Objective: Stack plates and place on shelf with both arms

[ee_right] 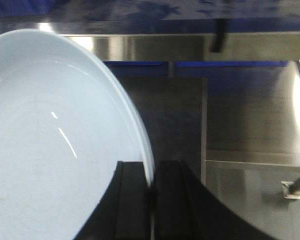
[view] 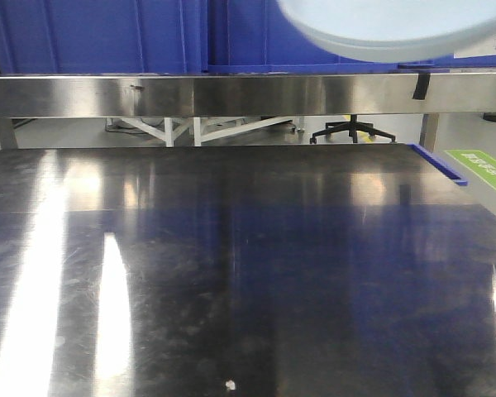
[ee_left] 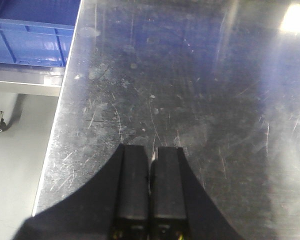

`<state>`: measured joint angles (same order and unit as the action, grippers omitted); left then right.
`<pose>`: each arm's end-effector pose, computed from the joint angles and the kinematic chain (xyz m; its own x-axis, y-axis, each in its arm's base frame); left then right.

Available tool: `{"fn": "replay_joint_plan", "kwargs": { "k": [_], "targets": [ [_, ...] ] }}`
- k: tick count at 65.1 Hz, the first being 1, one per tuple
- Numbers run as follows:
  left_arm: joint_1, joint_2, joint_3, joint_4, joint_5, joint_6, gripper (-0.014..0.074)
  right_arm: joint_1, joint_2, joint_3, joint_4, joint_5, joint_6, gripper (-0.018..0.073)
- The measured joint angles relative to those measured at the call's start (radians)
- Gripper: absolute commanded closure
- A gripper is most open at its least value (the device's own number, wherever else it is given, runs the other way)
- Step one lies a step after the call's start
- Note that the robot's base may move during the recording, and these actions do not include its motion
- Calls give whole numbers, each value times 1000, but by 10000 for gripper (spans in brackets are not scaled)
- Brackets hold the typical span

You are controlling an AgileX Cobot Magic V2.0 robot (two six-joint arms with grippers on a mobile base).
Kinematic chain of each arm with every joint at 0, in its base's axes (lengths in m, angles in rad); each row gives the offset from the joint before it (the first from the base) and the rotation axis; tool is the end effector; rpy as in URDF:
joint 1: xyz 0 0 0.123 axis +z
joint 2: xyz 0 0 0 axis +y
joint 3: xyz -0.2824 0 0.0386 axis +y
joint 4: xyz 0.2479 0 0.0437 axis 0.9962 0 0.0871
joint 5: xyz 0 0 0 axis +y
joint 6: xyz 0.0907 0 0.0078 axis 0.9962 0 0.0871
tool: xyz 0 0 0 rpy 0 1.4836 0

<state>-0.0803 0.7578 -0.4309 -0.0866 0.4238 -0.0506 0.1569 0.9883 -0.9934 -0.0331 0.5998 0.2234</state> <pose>0.1412 -0.0146 0.2509 -0.6216 -0.0795 -0.7793 0.0280 0.9919 -0.1236 0.2018 0.0302 0.3807 -0.4979 0.1184 -0.8591 -0.0439 0.9859 0.1614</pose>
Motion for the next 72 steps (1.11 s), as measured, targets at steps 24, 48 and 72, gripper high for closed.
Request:
{"fn": "replay_joint_plan", "kwargs": {
  "k": [24,48,72],
  "targets": [
    [0,0,0,0,0,0,512,-150,-388,305,-2,-15,0,531],
    [0,0,0,0,0,0,512,-154,-440,344,-2,-28,0,531],
    [0,0,0,0,0,0,512,-154,-440,344,-2,-9,0,531]
  ]
}}
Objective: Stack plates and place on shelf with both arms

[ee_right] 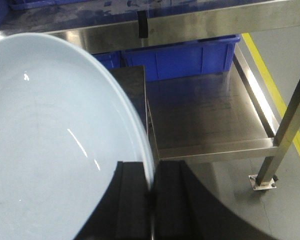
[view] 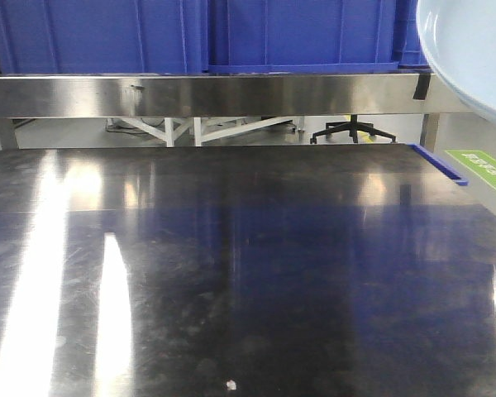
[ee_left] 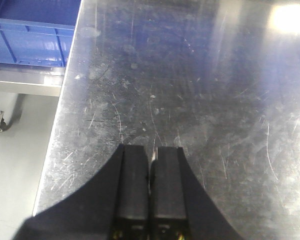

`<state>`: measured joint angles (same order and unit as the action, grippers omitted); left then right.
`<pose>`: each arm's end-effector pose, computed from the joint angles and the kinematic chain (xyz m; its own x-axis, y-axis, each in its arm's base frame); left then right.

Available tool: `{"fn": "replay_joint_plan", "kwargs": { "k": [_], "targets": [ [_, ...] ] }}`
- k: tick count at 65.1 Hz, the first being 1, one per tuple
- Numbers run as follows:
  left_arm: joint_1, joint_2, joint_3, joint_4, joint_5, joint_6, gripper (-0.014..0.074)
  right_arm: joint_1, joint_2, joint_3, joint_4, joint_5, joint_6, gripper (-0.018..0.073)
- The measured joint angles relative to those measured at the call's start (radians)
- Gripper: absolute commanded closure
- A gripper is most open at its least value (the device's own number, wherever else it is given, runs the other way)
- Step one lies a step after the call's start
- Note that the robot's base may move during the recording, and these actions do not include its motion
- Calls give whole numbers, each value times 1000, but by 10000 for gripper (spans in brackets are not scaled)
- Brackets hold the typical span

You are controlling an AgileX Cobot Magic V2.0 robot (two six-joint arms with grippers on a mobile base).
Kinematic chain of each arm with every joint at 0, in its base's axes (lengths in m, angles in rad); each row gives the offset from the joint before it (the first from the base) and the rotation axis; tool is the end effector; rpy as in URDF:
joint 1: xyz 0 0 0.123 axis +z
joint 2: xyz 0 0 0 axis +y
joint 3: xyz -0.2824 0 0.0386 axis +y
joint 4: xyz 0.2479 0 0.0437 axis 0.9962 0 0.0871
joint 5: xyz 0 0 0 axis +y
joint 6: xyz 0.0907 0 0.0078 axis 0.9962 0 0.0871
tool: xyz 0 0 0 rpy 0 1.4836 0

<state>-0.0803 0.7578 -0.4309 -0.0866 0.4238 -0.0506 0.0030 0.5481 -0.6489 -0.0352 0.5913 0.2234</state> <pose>0.1412 -0.0146 0.2509 -0.6216 -0.0795 -0.7793 0.0280 0.9919 -0.1236 0.1050 -0.0015 0.3357 -0.3819 0.1918 -0.9041 0.0904 0.9813 0.1699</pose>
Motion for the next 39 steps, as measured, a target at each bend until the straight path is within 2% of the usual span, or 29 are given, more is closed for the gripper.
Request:
{"fn": "replay_joint_plan", "kwargs": {
  "k": [39],
  "targets": [
    [0,0,0,0,0,0,512,0,0,0,0,17,-2,531]
  ]
}}
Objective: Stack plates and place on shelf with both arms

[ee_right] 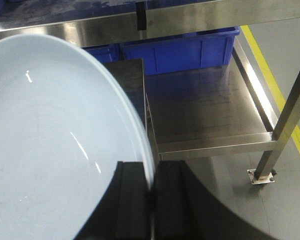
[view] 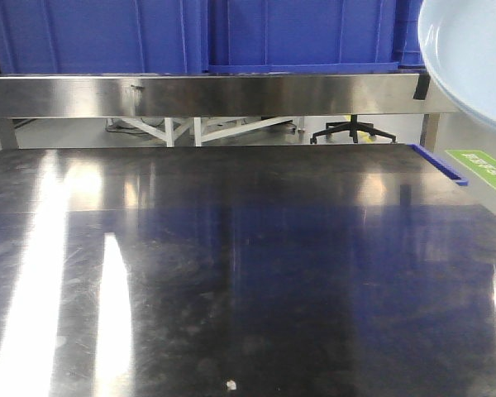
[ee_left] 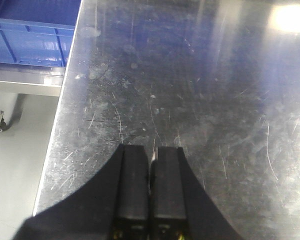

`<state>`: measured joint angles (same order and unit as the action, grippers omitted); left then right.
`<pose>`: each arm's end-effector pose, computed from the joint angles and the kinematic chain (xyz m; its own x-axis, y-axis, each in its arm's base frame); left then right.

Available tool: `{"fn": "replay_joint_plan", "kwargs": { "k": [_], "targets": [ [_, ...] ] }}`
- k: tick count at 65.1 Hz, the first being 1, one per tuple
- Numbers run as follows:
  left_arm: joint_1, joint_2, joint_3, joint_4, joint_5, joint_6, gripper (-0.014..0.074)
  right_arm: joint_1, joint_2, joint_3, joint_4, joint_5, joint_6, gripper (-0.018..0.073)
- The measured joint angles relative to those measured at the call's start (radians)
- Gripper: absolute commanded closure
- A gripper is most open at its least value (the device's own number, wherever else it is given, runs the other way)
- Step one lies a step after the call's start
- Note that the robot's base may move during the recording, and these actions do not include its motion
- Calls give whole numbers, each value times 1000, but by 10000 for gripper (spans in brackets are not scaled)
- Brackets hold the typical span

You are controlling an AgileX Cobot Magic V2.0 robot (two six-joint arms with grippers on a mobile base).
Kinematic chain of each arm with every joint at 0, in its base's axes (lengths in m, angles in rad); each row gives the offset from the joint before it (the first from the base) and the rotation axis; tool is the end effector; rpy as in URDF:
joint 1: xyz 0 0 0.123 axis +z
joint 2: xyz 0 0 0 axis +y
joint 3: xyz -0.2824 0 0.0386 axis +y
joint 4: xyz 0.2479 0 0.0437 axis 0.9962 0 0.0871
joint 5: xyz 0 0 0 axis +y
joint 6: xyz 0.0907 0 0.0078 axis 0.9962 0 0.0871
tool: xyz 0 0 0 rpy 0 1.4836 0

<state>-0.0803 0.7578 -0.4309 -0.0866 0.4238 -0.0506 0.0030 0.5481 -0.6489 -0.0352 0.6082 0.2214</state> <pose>0.1412 -0.0146 0.2509 -0.6216 -0.0795 -0.7793 0.0280 0.9919 -0.1236 0.1044 -0.0015 0.3343 -0.3972 0.1901 -0.8978 0.0931 0.9816 0.1667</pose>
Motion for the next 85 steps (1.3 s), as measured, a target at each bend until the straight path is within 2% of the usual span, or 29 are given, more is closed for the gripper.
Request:
{"fn": "replay_joint_plan", "kwargs": {
  "k": [85],
  "targets": [
    [0,0,0,0,-2,0,512,0,-1,0,0,0,0,531]
  ]
}}
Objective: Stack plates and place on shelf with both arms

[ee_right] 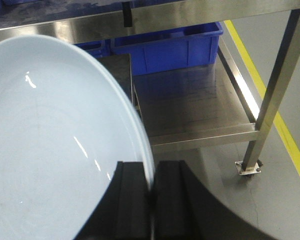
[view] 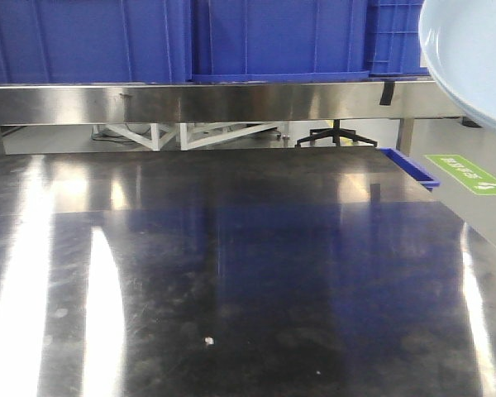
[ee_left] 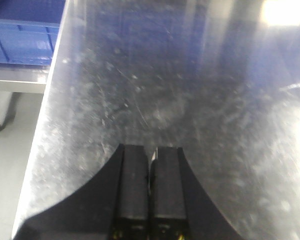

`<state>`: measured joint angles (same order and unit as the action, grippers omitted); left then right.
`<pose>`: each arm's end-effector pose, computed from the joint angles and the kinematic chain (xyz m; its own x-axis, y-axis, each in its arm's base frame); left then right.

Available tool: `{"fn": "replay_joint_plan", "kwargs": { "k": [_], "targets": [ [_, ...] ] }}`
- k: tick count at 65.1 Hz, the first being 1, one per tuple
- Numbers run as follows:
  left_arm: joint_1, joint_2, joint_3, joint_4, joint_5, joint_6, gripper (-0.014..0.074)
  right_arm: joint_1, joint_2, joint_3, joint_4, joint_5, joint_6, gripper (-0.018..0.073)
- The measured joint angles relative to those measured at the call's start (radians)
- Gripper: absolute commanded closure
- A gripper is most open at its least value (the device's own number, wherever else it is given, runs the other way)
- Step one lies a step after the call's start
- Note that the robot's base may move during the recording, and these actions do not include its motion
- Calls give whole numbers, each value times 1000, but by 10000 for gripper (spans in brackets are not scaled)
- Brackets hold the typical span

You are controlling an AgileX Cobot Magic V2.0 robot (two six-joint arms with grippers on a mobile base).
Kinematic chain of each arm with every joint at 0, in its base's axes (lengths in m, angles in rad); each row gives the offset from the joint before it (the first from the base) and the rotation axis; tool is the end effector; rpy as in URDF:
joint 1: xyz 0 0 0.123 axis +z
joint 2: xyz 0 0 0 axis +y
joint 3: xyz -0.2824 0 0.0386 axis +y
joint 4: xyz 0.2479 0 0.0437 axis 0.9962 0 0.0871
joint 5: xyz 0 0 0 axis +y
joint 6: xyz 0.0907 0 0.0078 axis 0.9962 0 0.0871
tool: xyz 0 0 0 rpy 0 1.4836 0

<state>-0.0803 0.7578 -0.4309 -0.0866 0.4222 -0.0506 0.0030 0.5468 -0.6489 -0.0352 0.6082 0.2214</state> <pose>0.1413 -0.0146 0.2510 -0.6204 -0.0797 -0.7802 0.0281 0.9919 -0.1236 0.1041 -0.0015 0.3344 -0.3960 0.1901 -0.8983 0.0929 0.9816 0.1668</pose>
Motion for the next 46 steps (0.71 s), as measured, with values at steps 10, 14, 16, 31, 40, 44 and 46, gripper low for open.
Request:
{"fn": "replay_joint_plan", "kwargs": {
  "k": [10,14,16,31,40,44,46],
  "targets": [
    [0,0,0,0,0,0,512,0,0,0,0,0,0,531],
    [0,0,0,0,0,0,512,0,0,0,0,0,0,531],
    [0,0,0,0,0,0,512,0,0,0,0,0,0,531],
    [0,0,0,0,0,0,512,0,0,0,0,1,0,531],
    [0,0,0,0,0,0,512,0,0,0,0,1,0,531],
    [0,0,0,0,0,0,512,0,0,0,0,1,0,531],
    [0,0,0,0,0,0,512,0,0,0,0,1,0,531]
  ]
}}
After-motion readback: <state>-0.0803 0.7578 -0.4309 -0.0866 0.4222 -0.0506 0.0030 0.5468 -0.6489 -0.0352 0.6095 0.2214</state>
